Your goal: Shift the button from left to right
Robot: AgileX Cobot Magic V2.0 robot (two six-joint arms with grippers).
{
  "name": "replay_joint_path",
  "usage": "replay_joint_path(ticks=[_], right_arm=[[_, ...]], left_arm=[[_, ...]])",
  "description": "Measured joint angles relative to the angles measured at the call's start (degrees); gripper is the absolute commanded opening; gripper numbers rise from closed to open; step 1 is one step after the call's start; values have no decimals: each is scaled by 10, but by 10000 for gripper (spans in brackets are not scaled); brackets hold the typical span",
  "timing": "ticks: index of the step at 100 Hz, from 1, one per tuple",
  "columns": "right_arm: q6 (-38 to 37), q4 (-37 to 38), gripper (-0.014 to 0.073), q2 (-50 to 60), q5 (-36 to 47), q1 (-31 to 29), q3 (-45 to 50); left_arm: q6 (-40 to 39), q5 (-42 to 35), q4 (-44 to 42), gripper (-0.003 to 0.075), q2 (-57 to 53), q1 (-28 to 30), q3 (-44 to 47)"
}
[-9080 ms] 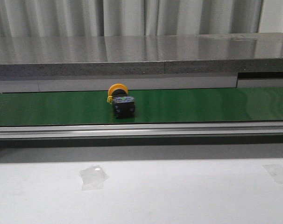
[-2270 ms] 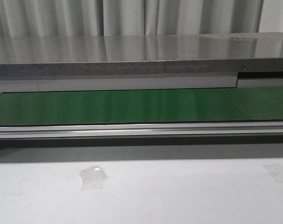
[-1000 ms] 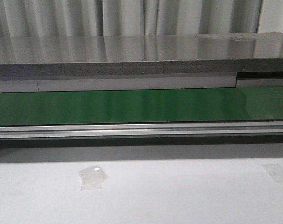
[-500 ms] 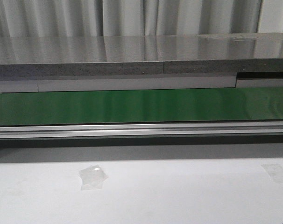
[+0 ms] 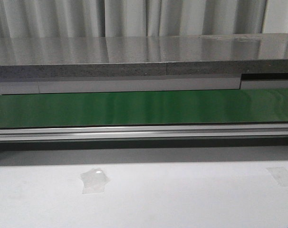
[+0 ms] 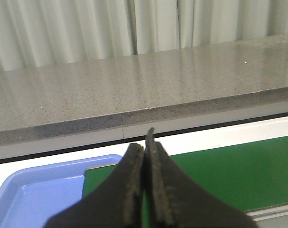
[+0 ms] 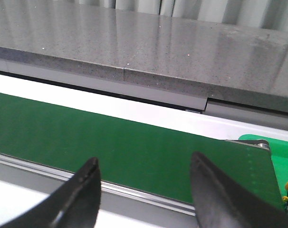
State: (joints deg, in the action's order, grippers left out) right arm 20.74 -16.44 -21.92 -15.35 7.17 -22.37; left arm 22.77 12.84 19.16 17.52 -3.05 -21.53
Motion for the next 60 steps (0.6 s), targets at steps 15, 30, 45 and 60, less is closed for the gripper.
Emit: replay_joint_path(ticks=[15, 30, 45, 60], right_arm=[[0, 0, 162, 0, -1, 0, 0], [0, 0, -34, 0, -1, 0, 0], [0, 0, -68, 0, -1, 0, 0], [0, 0, -68, 0, -1, 0, 0]], left_arm=[[0, 0, 0, -20, 0, 0, 0], [0, 0, 0, -20, 0, 0, 0], [0, 0, 0, -20, 0, 0, 0], [0, 0, 0, -20, 0, 0, 0]])
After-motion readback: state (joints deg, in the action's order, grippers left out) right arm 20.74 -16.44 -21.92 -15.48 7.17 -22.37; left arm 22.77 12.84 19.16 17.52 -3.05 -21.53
